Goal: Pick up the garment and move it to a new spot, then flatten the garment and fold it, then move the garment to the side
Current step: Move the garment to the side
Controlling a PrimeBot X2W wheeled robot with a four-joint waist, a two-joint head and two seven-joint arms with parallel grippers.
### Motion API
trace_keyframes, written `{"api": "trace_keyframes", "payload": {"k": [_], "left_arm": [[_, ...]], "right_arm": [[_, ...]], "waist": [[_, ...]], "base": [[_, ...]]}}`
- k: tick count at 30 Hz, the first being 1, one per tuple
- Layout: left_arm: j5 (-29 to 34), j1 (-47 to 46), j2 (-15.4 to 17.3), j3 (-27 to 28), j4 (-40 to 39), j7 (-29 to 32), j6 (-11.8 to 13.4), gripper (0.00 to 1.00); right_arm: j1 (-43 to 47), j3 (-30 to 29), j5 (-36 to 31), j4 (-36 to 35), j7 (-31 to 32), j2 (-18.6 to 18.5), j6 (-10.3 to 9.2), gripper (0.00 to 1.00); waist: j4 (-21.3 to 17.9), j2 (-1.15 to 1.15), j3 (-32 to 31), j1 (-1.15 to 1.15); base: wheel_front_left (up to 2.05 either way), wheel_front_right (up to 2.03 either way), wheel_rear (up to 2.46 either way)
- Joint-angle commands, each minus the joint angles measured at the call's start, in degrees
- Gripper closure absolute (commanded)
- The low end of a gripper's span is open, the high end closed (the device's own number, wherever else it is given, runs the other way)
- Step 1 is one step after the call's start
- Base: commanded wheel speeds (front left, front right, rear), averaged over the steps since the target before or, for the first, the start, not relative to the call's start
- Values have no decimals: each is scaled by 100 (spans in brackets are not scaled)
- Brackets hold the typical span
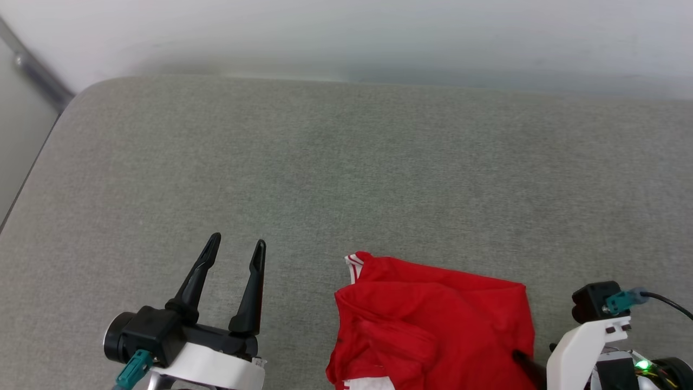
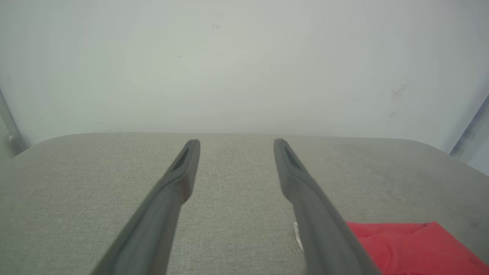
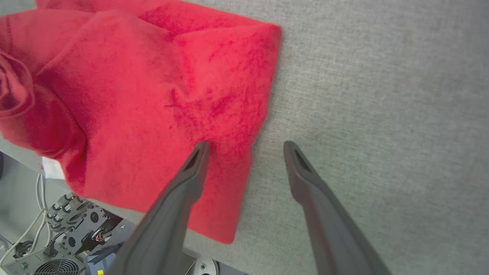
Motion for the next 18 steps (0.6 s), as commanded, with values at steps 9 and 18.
{"api": "trace_keyframes", "payload": {"k": [9, 18], "left_arm": [[-29, -217, 4, -58, 64, -13, -8, 0], [-10, -296, -7, -139, 148, -13, -8, 0]], "right_arm": [[-321, 235, -275, 785, 139, 226, 0, 0], [-371, 771, -449, 1707, 62, 255, 9, 100]], "waist": [[306, 0, 260, 0], [365, 0, 292, 0]], "base": [[0, 0, 0], [0, 0, 0]]}}
